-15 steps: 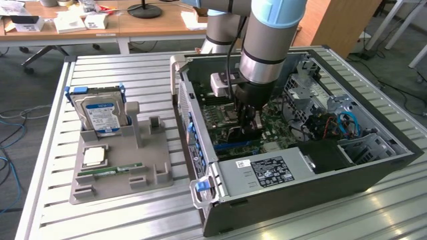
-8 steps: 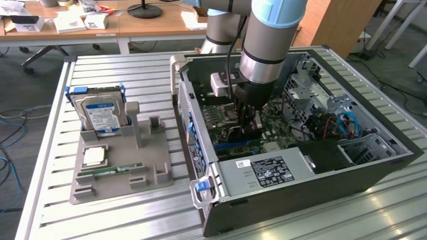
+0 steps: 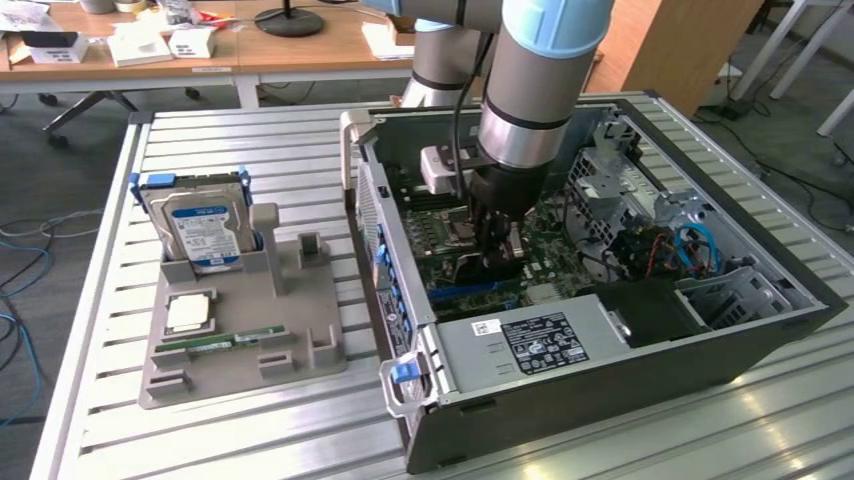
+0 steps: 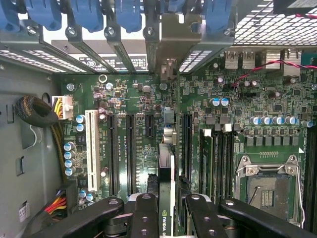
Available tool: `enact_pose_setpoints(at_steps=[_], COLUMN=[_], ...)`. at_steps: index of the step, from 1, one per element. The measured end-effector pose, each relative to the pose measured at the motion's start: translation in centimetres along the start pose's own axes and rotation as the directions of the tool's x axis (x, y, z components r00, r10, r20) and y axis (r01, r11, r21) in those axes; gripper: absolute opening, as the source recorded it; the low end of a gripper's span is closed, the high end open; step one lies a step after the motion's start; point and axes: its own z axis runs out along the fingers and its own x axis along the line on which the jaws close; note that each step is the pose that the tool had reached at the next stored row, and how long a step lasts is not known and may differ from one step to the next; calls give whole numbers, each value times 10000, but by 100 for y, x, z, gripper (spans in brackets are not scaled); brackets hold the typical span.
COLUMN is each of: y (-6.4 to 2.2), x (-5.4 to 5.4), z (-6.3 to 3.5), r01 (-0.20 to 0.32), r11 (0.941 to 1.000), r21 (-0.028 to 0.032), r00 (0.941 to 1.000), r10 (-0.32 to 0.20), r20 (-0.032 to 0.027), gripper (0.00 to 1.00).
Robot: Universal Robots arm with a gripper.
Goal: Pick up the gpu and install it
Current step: 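Insert the gpu into the slot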
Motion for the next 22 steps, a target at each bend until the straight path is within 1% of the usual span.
enact_pose_setpoints(at_steps=[22], y=[8], x=[0], z=[20], r01=[0], r11=[10000], r21=[8], r00=[10000], r10=[0], r20=[2], gripper=[26])
